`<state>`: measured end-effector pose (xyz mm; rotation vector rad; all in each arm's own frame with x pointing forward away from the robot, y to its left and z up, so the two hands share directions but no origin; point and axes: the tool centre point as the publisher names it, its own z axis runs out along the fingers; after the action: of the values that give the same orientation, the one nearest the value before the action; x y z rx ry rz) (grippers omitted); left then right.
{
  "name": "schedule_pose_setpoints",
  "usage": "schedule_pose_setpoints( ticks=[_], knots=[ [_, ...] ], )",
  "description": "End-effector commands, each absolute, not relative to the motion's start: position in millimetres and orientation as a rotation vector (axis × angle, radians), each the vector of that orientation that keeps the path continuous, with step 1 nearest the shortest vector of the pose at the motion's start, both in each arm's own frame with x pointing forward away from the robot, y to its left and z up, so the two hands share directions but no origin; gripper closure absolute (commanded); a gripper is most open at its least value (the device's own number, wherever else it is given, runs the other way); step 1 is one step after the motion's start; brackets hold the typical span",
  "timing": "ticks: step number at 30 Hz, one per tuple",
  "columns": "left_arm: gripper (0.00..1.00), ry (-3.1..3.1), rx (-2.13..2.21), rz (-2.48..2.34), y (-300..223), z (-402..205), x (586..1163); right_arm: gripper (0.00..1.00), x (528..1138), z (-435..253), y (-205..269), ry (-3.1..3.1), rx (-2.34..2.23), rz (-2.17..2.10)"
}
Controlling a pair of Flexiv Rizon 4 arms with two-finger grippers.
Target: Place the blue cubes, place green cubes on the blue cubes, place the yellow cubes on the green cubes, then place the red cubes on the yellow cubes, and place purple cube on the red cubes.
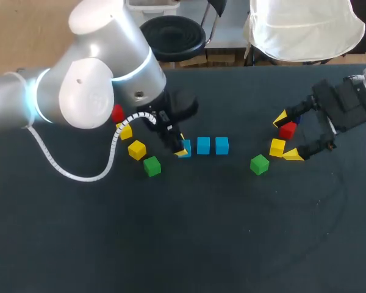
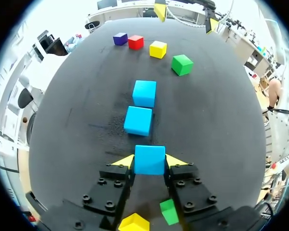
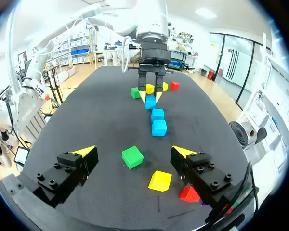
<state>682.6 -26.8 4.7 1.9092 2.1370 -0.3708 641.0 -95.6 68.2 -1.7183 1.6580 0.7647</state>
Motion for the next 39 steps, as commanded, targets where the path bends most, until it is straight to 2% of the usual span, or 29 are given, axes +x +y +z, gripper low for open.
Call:
schedule_pose_setpoints(
  ticks=[1,35,37,39],
  knots=[
    [1.00,2.137,1.904,-0.377,-27,2,684,0.00,641,68,-96,1.655,-1.718,0.766],
    [1.00,2.053,1.954,-0.410,-27,-1,692,0.00,641,68,-96,1.655,-1.718,0.766],
    [0.97,2.048,1.956,-0.411,-27,-3,694,0.00,641,68,-96,1.655,-1.718,0.766],
    [1.00,2.030,1.958,-0.410,-27,-3,694,0.00,641,68,-96,1.655,-1.718,0.766]
  ],
)
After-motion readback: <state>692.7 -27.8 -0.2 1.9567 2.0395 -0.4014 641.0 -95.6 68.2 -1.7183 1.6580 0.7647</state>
